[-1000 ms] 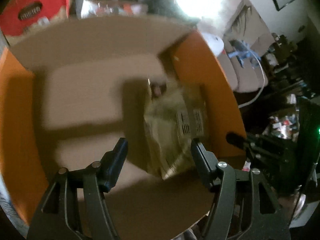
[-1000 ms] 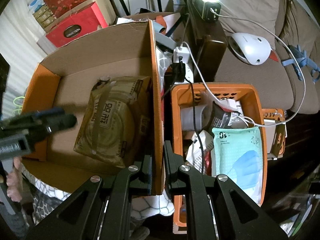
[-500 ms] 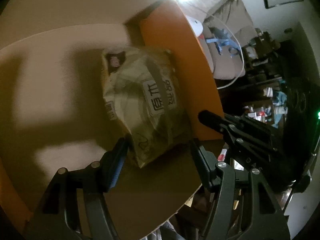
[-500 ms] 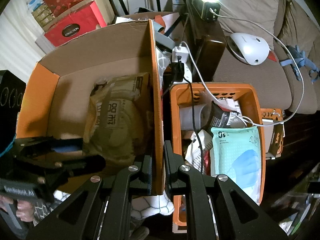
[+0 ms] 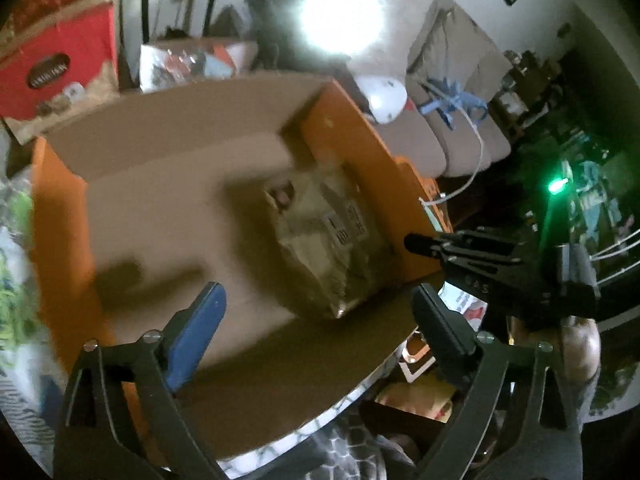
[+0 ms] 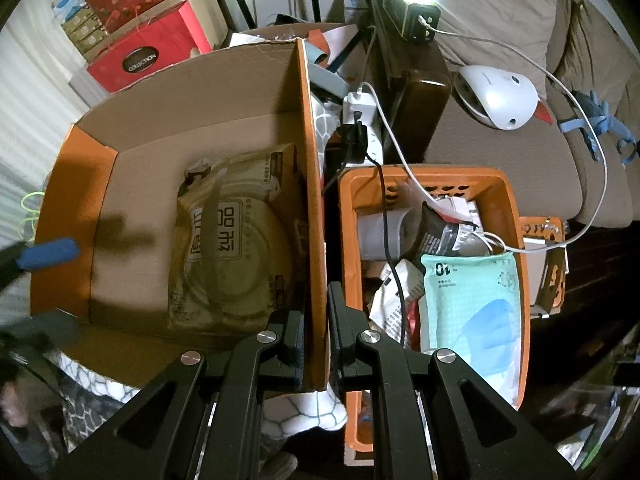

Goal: Organize objects
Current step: 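Open the left gripper to drop the package and withdraw, then grasp the green power bank by its end with the left gripper, then carry the green power bank into the orange box and release it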

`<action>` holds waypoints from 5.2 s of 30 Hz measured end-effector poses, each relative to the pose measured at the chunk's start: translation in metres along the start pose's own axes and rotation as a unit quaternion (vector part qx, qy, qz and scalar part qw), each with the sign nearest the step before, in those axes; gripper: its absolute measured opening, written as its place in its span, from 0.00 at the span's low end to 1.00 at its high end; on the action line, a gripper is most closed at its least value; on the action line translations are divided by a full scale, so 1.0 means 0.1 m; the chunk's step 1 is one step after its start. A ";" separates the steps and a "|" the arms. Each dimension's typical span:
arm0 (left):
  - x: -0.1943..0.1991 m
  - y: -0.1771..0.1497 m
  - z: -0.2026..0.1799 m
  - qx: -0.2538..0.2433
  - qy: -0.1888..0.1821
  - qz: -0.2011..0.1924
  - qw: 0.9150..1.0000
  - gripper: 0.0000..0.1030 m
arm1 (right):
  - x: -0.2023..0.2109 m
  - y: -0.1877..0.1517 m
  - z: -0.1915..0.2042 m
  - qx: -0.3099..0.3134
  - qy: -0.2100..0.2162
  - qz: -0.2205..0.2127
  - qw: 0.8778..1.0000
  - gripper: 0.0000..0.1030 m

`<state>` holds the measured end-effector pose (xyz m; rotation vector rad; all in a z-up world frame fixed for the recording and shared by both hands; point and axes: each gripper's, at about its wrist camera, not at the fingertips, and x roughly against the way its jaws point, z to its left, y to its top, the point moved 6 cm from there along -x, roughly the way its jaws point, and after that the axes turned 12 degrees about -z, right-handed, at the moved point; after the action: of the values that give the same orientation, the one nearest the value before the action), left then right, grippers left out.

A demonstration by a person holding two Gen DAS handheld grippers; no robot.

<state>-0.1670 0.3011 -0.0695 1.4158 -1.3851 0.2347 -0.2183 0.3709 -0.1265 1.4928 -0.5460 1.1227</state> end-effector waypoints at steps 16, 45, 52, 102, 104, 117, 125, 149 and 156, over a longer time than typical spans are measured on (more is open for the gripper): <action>1.09 0.38 1.36 0.037 0.099 -0.071 0.992 1.00 | -0.02 -0.01 -0.02 -0.011 0.011 0.001 1.000 0.10; 0.10 0.42 2.91 0.145 0.213 -0.010 0.966 0.89 | -0.03 0.01 -0.05 -0.005 0.000 0.007 1.000 0.10; -0.16 0.47 2.96 0.146 0.212 0.007 0.966 0.54 | -0.04 0.01 -0.04 -0.005 0.000 0.008 1.000 0.10; 1.27 0.92 1.39 0.021 0.111 -0.136 0.984 0.22 | -0.02 0.04 -0.07 -0.023 0.017 -0.003 1.000 0.10; 1.24 0.93 1.26 0.006 0.106 -0.133 0.985 0.22 | -0.01 0.03 -0.06 -0.022 0.017 -0.004 1.000 0.10; 0.47 0.63 0.74 -0.046 0.091 -0.035 0.994 0.22 | -0.01 0.04 -0.05 -0.017 0.018 -0.005 1.000 0.10; -0.06 0.33 0.71 -0.048 0.096 0.036 0.994 0.22 | -0.01 0.03 -0.04 -0.015 0.018 -0.005 1.000 0.10; -0.74 0.63 0.90 0.009 0.142 0.059 0.988 0.22 | -0.04 0.01 -0.05 -0.019 0.021 -0.002 1.000 0.10; -0.95 0.70 1.07 0.055 0.165 0.061 0.983 0.22 | -0.04 0.06 -0.04 -0.020 0.021 -0.006 1.000 0.10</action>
<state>-0.3067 0.2942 -0.1454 1.3128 -1.1978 0.6062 -0.2270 0.3722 -0.1274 1.4336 -0.5276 1.1249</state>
